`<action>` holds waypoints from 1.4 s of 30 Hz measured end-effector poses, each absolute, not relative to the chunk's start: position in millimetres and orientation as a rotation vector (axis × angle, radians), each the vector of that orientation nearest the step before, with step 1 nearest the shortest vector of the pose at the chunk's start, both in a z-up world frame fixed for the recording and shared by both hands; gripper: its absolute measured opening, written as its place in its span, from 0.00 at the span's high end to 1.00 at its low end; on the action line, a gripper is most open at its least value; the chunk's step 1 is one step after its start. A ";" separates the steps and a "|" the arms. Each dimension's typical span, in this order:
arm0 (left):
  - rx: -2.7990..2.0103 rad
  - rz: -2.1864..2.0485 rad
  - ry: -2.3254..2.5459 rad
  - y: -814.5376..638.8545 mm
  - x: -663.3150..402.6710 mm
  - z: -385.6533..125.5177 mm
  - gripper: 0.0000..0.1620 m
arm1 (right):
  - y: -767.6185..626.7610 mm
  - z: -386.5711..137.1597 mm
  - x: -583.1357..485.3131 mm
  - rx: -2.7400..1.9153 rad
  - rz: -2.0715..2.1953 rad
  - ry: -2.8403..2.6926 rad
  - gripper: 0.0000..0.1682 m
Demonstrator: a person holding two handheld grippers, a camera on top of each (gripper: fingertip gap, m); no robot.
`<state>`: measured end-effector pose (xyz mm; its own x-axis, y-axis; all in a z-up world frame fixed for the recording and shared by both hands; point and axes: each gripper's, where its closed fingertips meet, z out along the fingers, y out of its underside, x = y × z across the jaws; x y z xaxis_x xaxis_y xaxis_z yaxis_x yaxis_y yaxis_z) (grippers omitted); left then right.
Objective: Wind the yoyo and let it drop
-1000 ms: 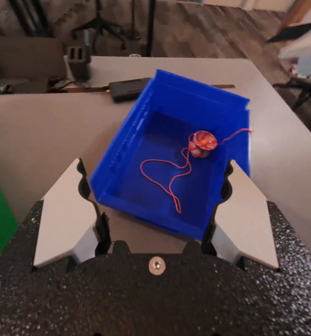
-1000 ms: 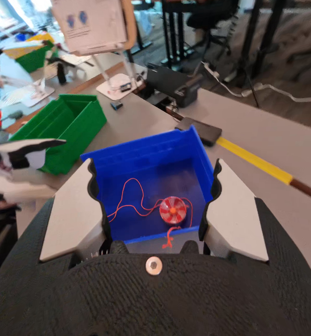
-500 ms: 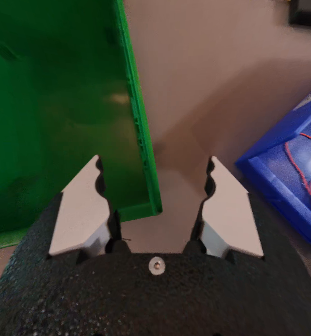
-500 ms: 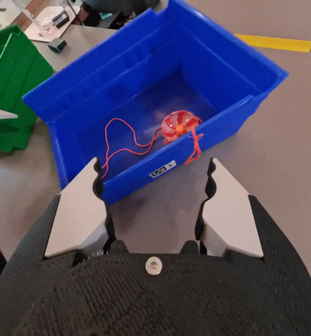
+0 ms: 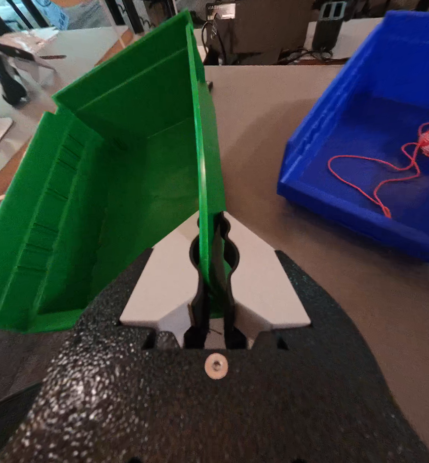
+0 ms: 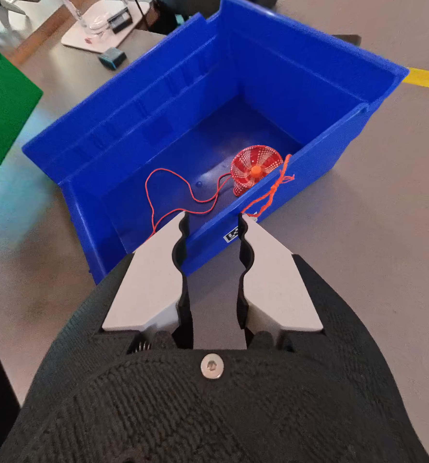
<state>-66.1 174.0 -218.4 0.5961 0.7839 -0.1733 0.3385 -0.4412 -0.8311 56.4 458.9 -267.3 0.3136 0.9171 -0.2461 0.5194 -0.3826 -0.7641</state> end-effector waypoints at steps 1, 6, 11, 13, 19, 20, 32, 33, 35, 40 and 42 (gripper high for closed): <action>-2.039 0.742 -0.864 164.8 -52.3 -213.2 0.96 | 449.3 -267.5 44.1 -2.014 0.928 -1.280 0.78; -1.974 0.803 -0.821 137.1 -4.0 -168.5 0.96 | 375.1 -262.7 -33.4 -1.938 1.178 -1.455 0.69; -1.958 0.803 -0.643 163.1 37.1 -125.9 0.97 | 361.7 -224.6 -34.4 -1.822 1.321 -1.411 0.52; -1.969 0.743 -0.502 191.7 61.7 -118.0 0.97 | 377.4 -203.0 -7.7 -1.667 1.335 -1.382 0.52; -1.964 0.329 -0.059 310.7 156.9 -123.3 0.96 | 501.5 -182.4 112.0 -1.631 1.118 -1.097 0.55; -1.979 0.255 0.019 330.7 172.6 -130.6 0.96 | 526.0 -181.1 134.5 -1.664 1.071 -1.028 0.55; -2.199 -0.017 0.242 500.1 240.2 -264.8 0.97 | 637.9 -186.0 364.1 -1.879 0.608 -0.524 0.60; -2.228 -0.005 0.244 507.6 242.1 -280.3 0.99 | 634.6 -184.3 367.5 -1.870 0.604 -0.530 0.60; -2.332 -0.057 0.226 516.2 252.5 -304.2 0.87 | 627.5 -180.6 370.5 -1.851 0.600 -0.542 0.60; -2.170 -0.342 0.188 507.8 263.7 -232.0 0.45 | 614.1 -176.4 369.7 -1.819 0.621 -0.572 0.59; -2.020 -0.252 0.065 489.6 214.2 -183.5 0.46 | 615.3 -172.3 373.6 -1.801 0.618 -0.559 0.59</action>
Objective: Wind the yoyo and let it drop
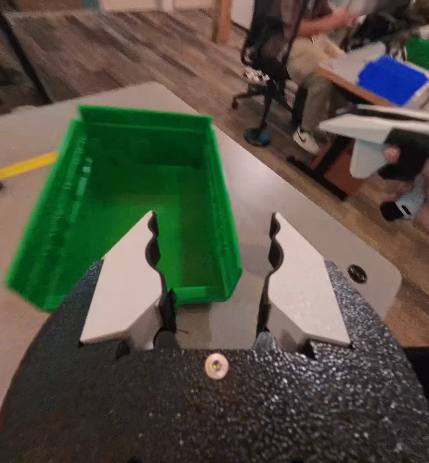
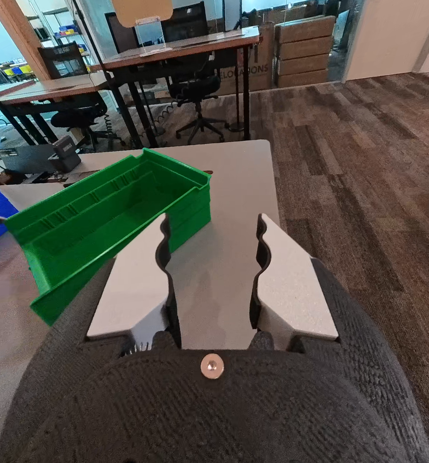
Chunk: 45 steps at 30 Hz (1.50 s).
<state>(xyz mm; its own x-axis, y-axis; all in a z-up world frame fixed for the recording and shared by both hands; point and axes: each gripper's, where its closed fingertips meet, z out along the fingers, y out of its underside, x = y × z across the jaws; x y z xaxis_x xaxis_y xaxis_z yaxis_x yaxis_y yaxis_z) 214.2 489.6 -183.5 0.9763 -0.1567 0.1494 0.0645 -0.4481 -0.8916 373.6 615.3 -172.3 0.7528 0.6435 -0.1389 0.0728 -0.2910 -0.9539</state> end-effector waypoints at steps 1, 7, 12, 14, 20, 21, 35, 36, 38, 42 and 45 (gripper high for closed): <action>-1.967 -0.184 -0.026 475.7 176.2 -163.7 0.46 | 616.5 -171.1 376.2 -1.798 0.615 -0.550 0.59; -1.970 0.096 -0.814 352.3 -96.3 -159.4 0.61 | 615.9 -171.1 390.1 -1.813 0.584 -0.514 0.59; -2.264 -0.094 -1.091 348.2 -185.8 -269.2 0.59 | 605.7 -187.2 401.5 -1.865 0.539 -0.525 0.60; -2.234 -0.272 -1.184 366.7 -189.5 -296.8 0.56 | 601.1 -192.6 407.9 -1.892 0.519 -0.511 0.60; -2.415 -0.258 -1.109 380.4 -186.9 -339.2 0.61 | 589.0 -201.4 418.9 -1.938 0.464 -0.525 0.60; -2.436 -0.261 -1.101 380.6 -185.6 -340.2 0.68 | 588.5 -201.0 419.4 -1.938 0.455 -0.531 0.60; -2.052 -0.031 -0.798 371.8 -195.9 -228.3 0.82 | 582.7 -176.5 367.2 -1.857 0.532 -0.683 0.62; -1.970 -0.003 -0.729 371.5 -190.4 -199.5 0.82 | 580.6 -166.1 350.5 -1.825 0.583 -0.717 0.65; -1.813 0.073 -0.600 370.6 -174.1 -136.0 0.82 | 571.0 -137.4 311.0 -1.762 0.762 -0.787 0.67; -1.552 0.179 -0.306 381.2 -106.8 -10.4 0.82 | 520.0 -56.4 210.1 -1.654 1.281 -0.940 0.67; -1.411 0.187 -0.068 400.0 -29.7 58.4 0.82 | 471.6 9.9 154.5 -1.461 1.458 -1.143 0.63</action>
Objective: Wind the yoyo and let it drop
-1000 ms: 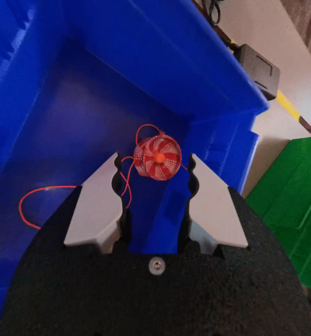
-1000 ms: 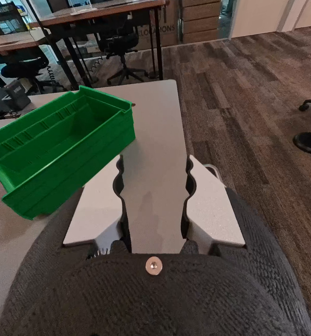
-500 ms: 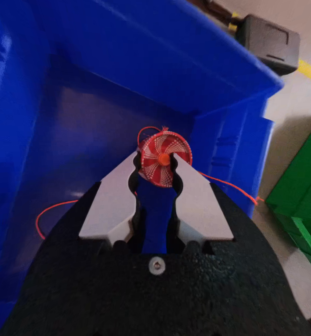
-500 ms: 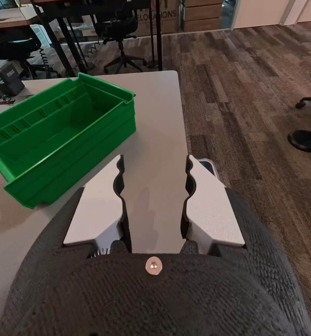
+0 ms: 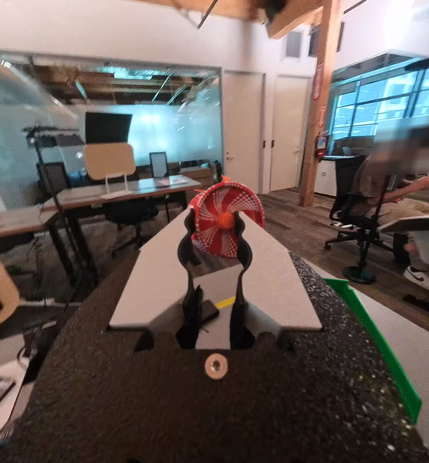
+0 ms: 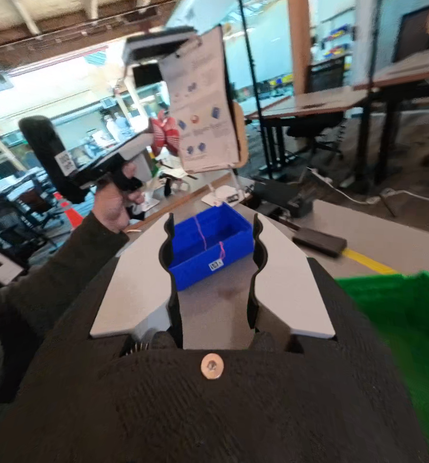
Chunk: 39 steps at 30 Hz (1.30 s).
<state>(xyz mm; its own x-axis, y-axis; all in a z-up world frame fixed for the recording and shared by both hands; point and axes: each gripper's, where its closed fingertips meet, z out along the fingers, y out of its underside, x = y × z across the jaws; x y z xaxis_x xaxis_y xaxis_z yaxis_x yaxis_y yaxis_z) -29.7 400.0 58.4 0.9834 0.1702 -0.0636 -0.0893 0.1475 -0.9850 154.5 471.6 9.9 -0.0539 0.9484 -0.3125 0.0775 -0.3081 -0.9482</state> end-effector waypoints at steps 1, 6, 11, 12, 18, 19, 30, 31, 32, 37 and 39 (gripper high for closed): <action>-1.376 0.183 0.013 406.8 -2.7 73.8 0.82 | 455.7 29.9 141.7 -1.382 1.487 -1.208 0.61; -1.266 0.015 0.313 435.0 111.3 111.1 0.82 | 429.1 100.1 136.0 -1.168 1.662 -1.221 0.56; -1.214 -0.264 0.583 450.3 192.4 115.4 0.82 | 443.7 111.4 191.9 -1.080 1.559 -1.222 0.69; -1.193 -0.355 0.625 451.5 206.4 117.4 0.82 | 442.1 115.4 209.8 -1.047 1.599 -1.221 0.73; -1.011 -0.679 0.887 455.6 291.2 126.5 0.99 | 451.8 124.9 303.5 -1.034 1.732 -1.099 0.82; -0.993 -0.741 0.916 456.0 306.6 128.2 0.99 | 451.2 126.1 320.4 -1.028 1.760 -1.069 0.83; -0.692 -1.433 1.133 459.3 492.1 152.5 0.99 | 453.8 139.8 513.1 -1.082 1.535 -0.762 0.88; -0.686 -1.468 1.152 461.9 513.2 151.7 0.99 | 449.3 141.7 531.5 -1.088 1.504 -0.752 0.90; -0.683 -1.488 1.189 462.0 535.1 149.2 0.99 | 446.2 141.2 548.0 -1.106 1.436 -0.746 0.93; -0.583 -1.662 1.356 440.6 627.8 153.1 0.99 | 427.2 143.2 630.9 -1.142 1.124 -0.644 0.99; -0.552 -1.751 1.411 427.9 660.5 154.3 0.99 | 416.0 145.0 660.3 -1.138 1.039 -0.580 0.99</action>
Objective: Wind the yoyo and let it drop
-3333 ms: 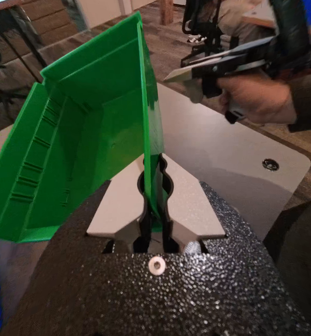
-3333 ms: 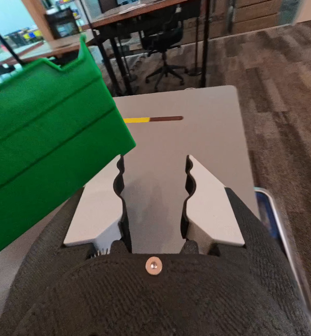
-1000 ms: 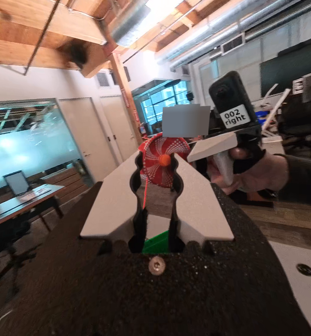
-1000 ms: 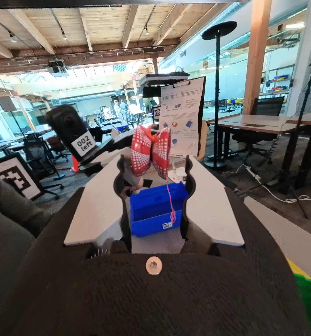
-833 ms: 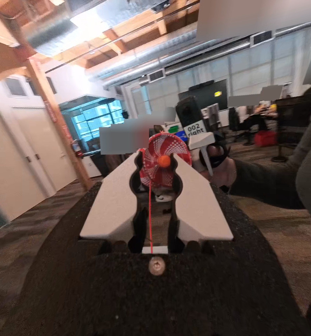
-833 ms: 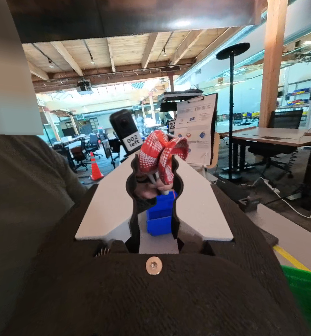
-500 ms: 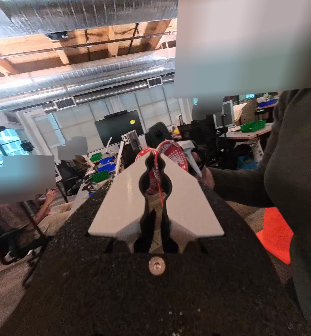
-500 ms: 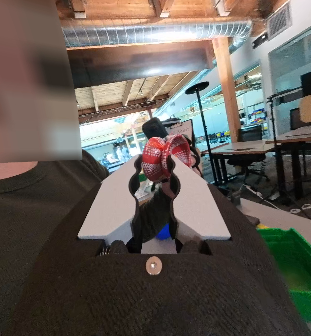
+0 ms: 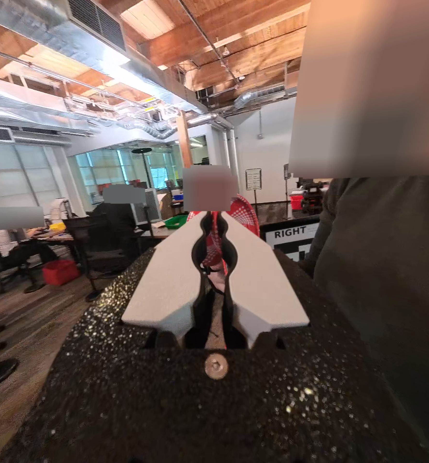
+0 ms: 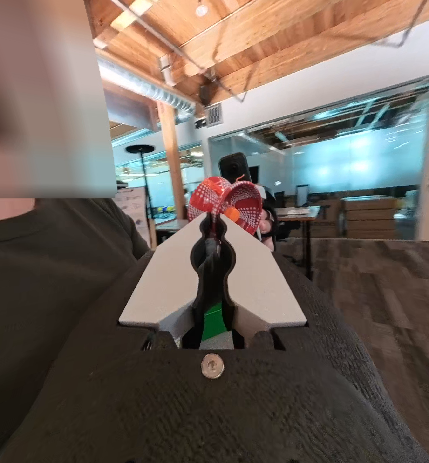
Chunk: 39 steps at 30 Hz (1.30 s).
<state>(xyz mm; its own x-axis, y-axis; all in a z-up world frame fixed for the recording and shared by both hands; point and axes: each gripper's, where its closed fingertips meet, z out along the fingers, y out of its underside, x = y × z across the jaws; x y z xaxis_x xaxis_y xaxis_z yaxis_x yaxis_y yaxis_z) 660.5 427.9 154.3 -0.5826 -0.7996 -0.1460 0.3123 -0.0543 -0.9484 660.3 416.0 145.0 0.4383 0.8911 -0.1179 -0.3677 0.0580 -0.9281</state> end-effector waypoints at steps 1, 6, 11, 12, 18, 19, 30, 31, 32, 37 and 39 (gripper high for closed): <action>-0.546 -1.794 1.423 421.7 678.5 156.0 0.99 | 408.8 146.5 675.8 -1.129 0.995 -0.534 0.99; -0.551 -1.841 1.467 394.0 759.1 150.5 0.93 | 372.7 153.0 749.6 -1.097 0.609 -0.279 0.99; -0.602 -1.889 1.458 386.0 815.2 142.1 0.73 | 321.9 164.8 838.7 -1.075 -0.062 0.060 0.99; -0.619 -1.895 1.468 384.8 826.0 138.8 0.68 | 310.3 167.3 850.6 -1.069 -0.185 0.108 0.99; -0.574 -1.990 1.709 333.6 877.9 122.5 0.53 | 280.1 185.0 859.5 -1.052 -0.412 0.217 1.00; -0.573 -2.005 1.811 318.1 883.7 118.1 0.48 | 281.2 186.9 859.1 -1.069 -0.429 0.215 1.00; 0.036 -2.265 2.355 229.7 837.8 79.4 1.00 | 266.1 185.2 852.8 -1.146 -0.642 0.253 0.99; 0.109 -2.184 2.405 230.8 828.0 70.5 1.00 | 260.5 179.5 858.0 -1.171 -0.699 0.275 0.99; 0.186 -2.072 2.434 233.3 820.4 62.8 1.00 | 256.3 173.2 862.6 -1.199 -0.747 0.290 0.99; 0.425 -1.662 2.374 253.9 804.8 85.2 1.00 | 250.9 123.0 873.0 -1.454 -0.834 0.280 0.99; 0.441 -1.619 2.308 261.5 809.3 111.7 1.00 | 256.5 102.9 866.8 -1.540 -0.765 0.239 0.99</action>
